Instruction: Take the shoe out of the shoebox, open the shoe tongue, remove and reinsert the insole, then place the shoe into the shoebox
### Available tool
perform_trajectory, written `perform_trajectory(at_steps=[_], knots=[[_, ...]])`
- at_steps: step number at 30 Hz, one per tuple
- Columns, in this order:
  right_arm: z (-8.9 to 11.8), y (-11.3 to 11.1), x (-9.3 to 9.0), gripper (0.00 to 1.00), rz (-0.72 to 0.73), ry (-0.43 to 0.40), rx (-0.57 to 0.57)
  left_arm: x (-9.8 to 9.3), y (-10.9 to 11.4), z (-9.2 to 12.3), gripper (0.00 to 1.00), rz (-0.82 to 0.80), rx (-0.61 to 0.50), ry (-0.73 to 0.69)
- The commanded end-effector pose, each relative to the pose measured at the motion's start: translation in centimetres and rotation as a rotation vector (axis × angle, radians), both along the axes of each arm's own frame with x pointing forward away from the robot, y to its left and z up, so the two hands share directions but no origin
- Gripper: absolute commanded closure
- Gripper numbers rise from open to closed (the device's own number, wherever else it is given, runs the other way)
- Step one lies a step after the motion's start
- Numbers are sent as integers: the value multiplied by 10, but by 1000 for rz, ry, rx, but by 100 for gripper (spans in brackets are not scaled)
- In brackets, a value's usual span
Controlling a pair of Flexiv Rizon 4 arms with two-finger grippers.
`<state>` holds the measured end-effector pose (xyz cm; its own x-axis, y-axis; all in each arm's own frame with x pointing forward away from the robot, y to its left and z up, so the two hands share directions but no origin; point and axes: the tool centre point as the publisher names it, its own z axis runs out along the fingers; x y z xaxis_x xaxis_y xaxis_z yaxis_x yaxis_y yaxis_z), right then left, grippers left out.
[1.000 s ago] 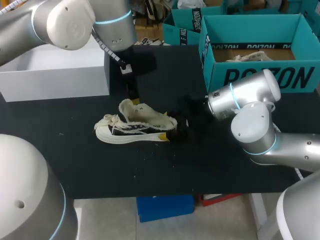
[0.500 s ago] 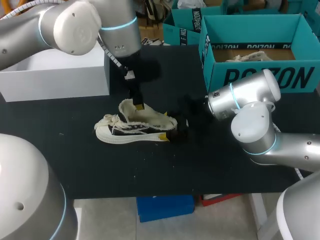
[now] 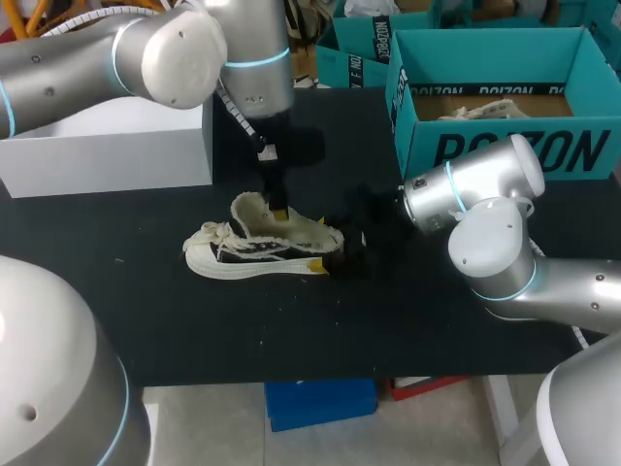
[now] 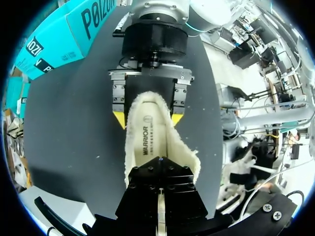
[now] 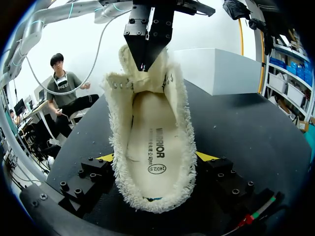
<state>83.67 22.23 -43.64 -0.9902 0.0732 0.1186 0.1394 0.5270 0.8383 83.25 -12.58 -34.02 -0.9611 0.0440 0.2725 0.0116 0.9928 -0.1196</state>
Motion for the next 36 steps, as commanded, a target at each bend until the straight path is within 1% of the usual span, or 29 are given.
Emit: perform_trajectory(at_steps=[1,8,17,22,32,36], knots=[[-1,0,0,100,-1,1,-2,2,-2,-15,100,-5,-4,26],[-1,0,0,100,-1,1,-2,-13,0,-29,100,-7,-10,56],[-1,0,0,100,-1,1,-2,-31,5,-44,100,-6,19,75],[-1,0,0,100,-1,1,-2,-36,6,-54,100,-1,43,87],[-1,0,0,100,-1,1,-2,-43,5,-65,100,8,57,89],[-1,0,0,100,-1,1,-2,-43,6,-69,100,29,77,54]])
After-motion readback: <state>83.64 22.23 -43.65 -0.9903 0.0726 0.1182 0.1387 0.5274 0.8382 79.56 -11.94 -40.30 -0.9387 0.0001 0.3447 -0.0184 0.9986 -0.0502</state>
